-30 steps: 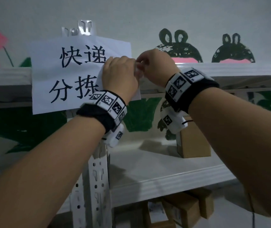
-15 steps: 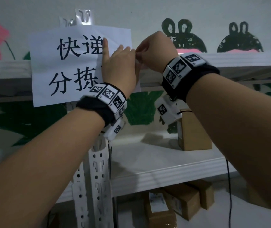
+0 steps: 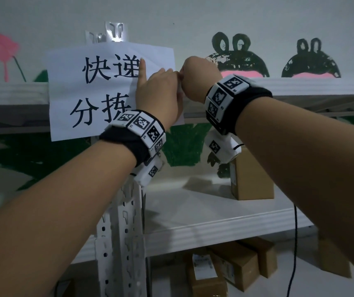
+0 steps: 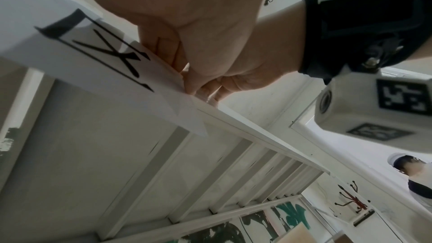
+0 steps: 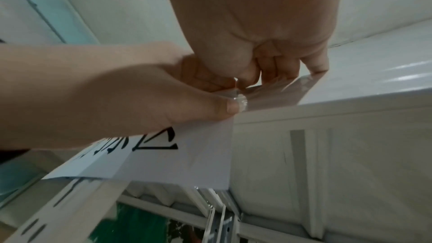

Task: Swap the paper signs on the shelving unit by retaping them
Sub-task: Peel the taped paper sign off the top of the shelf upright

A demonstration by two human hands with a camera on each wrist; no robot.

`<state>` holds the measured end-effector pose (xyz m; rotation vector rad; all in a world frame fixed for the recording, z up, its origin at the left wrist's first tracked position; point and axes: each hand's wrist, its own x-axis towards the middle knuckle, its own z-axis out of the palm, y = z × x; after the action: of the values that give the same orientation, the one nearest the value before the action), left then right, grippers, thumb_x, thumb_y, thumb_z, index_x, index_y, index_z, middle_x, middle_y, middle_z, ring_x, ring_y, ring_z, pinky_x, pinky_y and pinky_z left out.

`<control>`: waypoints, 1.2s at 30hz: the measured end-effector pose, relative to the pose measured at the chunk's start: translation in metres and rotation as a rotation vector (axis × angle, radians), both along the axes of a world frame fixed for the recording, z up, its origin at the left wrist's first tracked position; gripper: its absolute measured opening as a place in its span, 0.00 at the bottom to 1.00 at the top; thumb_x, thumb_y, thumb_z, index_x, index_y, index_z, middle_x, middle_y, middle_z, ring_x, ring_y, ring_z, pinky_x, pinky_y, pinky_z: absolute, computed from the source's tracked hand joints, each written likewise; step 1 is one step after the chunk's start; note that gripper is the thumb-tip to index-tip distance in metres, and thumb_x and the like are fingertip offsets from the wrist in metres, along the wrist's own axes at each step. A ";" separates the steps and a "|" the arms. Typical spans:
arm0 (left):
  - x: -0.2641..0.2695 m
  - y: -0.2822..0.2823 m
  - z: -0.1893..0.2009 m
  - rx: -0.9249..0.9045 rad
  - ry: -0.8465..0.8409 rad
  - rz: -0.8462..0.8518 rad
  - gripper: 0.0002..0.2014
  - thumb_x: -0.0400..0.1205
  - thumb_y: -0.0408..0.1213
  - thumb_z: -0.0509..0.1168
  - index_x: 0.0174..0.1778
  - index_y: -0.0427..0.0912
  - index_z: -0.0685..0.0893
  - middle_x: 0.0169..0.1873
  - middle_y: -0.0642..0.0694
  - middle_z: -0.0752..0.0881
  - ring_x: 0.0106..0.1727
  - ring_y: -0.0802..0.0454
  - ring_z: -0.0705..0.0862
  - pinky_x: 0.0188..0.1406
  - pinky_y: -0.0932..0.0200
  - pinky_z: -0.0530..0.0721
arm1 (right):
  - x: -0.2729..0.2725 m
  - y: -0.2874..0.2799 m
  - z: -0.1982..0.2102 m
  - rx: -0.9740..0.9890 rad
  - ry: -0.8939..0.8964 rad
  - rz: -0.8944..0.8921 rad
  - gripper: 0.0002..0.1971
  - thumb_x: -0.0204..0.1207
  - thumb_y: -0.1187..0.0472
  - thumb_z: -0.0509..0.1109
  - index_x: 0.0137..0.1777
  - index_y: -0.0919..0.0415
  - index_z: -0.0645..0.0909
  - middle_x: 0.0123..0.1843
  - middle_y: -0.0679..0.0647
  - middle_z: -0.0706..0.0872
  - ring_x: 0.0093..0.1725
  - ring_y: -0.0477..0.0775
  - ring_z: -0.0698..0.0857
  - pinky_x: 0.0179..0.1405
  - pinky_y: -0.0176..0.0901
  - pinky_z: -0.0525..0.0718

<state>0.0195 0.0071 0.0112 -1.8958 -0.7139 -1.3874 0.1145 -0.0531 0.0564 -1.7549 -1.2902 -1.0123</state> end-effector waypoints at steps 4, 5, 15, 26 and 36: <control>0.000 0.002 0.000 -0.007 0.014 0.002 0.14 0.88 0.43 0.56 0.62 0.51 0.85 0.48 0.55 0.83 0.66 0.49 0.87 0.90 0.30 0.44 | 0.001 -0.003 0.009 -0.068 0.040 0.023 0.12 0.86 0.63 0.63 0.38 0.62 0.77 0.36 0.56 0.81 0.46 0.62 0.84 0.43 0.45 0.78; -0.001 0.003 0.000 -0.001 0.027 0.012 0.16 0.89 0.45 0.57 0.68 0.50 0.84 0.56 0.53 0.87 0.71 0.50 0.85 0.90 0.29 0.44 | 0.002 -0.004 0.010 -0.080 0.045 0.045 0.10 0.85 0.62 0.63 0.42 0.62 0.80 0.38 0.58 0.82 0.47 0.63 0.85 0.44 0.45 0.79; -0.002 -0.004 -0.027 -0.086 0.072 0.039 0.45 0.90 0.57 0.60 0.94 0.39 0.45 0.93 0.40 0.44 0.94 0.43 0.42 0.92 0.40 0.37 | 0.010 -0.028 0.003 -0.073 0.121 0.311 0.18 0.88 0.57 0.63 0.61 0.70 0.89 0.57 0.66 0.92 0.54 0.59 0.89 0.61 0.51 0.86; -0.044 -0.008 -0.052 -0.142 -0.015 -0.160 0.42 0.90 0.65 0.50 0.94 0.39 0.53 0.94 0.40 0.47 0.94 0.43 0.44 0.93 0.40 0.43 | -0.024 -0.042 -0.015 0.206 0.452 0.687 0.13 0.86 0.59 0.64 0.43 0.62 0.86 0.37 0.54 0.87 0.37 0.52 0.86 0.45 0.45 0.89; -0.098 0.001 -0.070 -0.376 -0.143 -0.322 0.39 0.92 0.66 0.45 0.93 0.42 0.57 0.93 0.42 0.50 0.94 0.45 0.47 0.93 0.42 0.43 | -0.082 -0.041 -0.030 0.347 0.561 0.686 0.11 0.67 0.60 0.78 0.48 0.65 0.91 0.43 0.56 0.94 0.41 0.55 0.95 0.42 0.57 0.96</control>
<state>-0.0787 0.0082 -0.0592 -2.2998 -0.8090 -1.6948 0.0328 -0.0945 0.0267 -1.0820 -1.1290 -0.2886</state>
